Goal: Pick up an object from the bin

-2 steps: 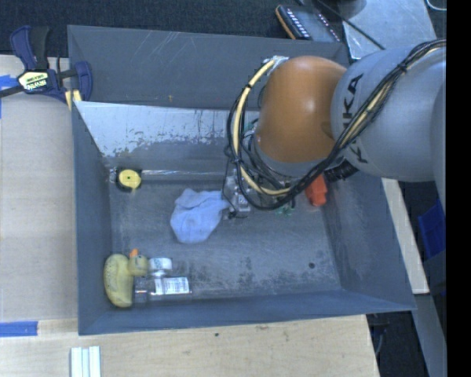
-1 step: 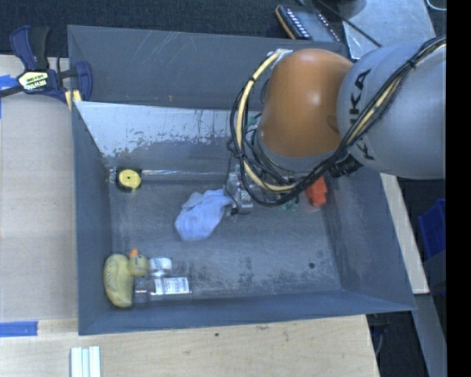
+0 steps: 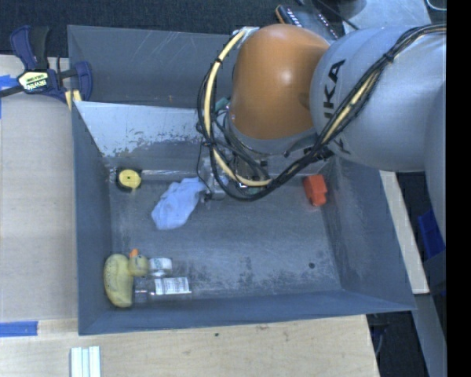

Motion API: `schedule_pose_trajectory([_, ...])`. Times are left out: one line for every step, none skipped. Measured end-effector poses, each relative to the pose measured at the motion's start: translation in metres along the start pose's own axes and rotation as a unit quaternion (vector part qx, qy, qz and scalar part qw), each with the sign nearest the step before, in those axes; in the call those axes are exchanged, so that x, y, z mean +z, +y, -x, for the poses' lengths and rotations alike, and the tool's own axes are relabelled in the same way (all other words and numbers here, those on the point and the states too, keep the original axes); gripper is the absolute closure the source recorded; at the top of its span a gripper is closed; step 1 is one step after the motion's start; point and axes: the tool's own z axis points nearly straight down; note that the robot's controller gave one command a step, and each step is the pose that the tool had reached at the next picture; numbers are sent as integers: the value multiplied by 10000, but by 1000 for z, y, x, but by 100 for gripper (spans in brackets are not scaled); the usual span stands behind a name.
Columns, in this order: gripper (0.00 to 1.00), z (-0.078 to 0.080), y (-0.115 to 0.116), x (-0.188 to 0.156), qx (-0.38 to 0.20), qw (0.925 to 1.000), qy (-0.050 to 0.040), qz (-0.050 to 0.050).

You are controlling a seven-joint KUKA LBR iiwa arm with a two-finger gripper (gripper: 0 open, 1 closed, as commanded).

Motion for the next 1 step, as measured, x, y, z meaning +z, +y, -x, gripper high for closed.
schedule_pose_trajectory([100, -50, -50, -85, -154, 9999, 39, -17])
